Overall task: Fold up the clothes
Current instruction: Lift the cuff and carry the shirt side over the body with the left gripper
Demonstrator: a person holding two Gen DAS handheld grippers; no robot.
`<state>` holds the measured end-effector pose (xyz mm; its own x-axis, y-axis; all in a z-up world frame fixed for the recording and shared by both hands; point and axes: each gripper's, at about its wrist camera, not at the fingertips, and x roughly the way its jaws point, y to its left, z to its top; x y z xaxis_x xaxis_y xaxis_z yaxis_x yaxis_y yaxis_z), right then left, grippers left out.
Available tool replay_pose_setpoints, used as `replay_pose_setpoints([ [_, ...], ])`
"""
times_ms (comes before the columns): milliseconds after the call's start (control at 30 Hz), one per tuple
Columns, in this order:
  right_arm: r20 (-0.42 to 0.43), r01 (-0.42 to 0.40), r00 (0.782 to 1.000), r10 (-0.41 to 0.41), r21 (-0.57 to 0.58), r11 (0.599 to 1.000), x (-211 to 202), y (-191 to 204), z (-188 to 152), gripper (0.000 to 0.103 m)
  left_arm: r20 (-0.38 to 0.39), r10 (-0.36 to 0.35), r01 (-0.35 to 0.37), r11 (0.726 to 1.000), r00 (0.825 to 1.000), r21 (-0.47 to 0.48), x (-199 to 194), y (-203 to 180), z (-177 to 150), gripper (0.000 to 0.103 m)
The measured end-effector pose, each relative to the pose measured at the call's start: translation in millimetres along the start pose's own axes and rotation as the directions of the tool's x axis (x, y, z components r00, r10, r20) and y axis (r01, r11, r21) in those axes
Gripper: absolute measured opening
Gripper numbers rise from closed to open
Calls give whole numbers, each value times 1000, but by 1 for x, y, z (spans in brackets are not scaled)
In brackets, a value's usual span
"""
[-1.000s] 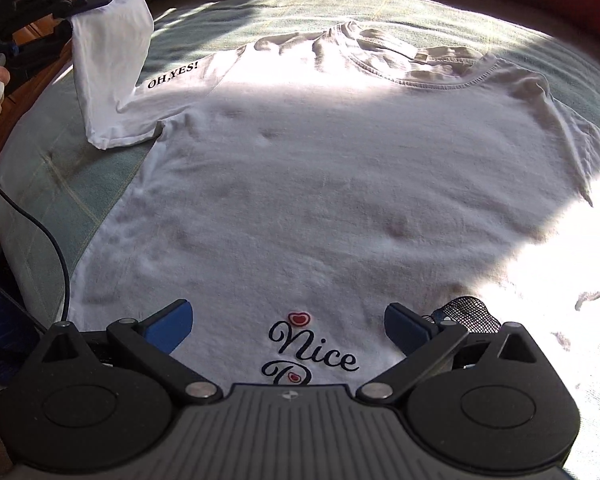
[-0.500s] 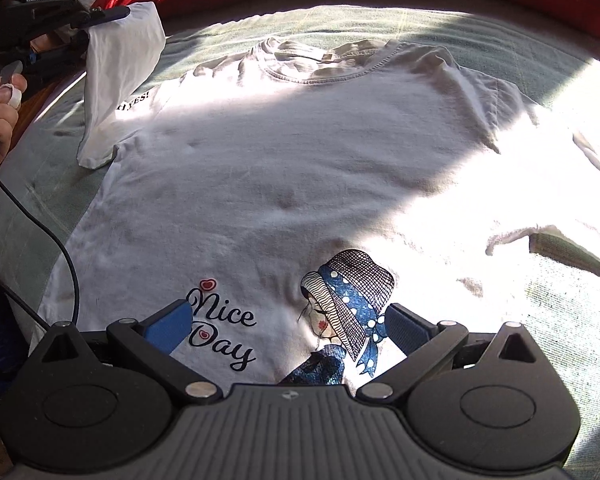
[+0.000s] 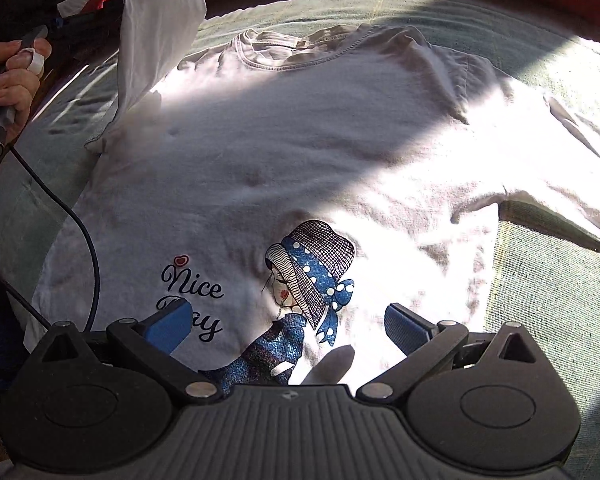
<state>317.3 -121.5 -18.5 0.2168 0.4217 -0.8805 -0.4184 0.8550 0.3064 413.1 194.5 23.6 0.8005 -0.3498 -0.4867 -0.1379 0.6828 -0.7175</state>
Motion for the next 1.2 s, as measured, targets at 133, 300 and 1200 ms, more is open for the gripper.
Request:
replay_pose_setpoints([
  [133, -7, 1, 1000, -1, -1, 1000, -2, -5, -2, 103, -43, -17, 17, 1000, 999, 4, 18, -7, -12, 11],
  [300, -11, -1, 1000, 1, 7, 1000, -4, -13, -5, 103, -103, -31, 33, 999, 994, 17, 37, -13, -24, 11],
  [1200, -23, -2, 1000, 2, 36, 999, 4, -21, -10, 103, -348, 99, 68, 897, 932, 437, 74, -52, -118, 11],
])
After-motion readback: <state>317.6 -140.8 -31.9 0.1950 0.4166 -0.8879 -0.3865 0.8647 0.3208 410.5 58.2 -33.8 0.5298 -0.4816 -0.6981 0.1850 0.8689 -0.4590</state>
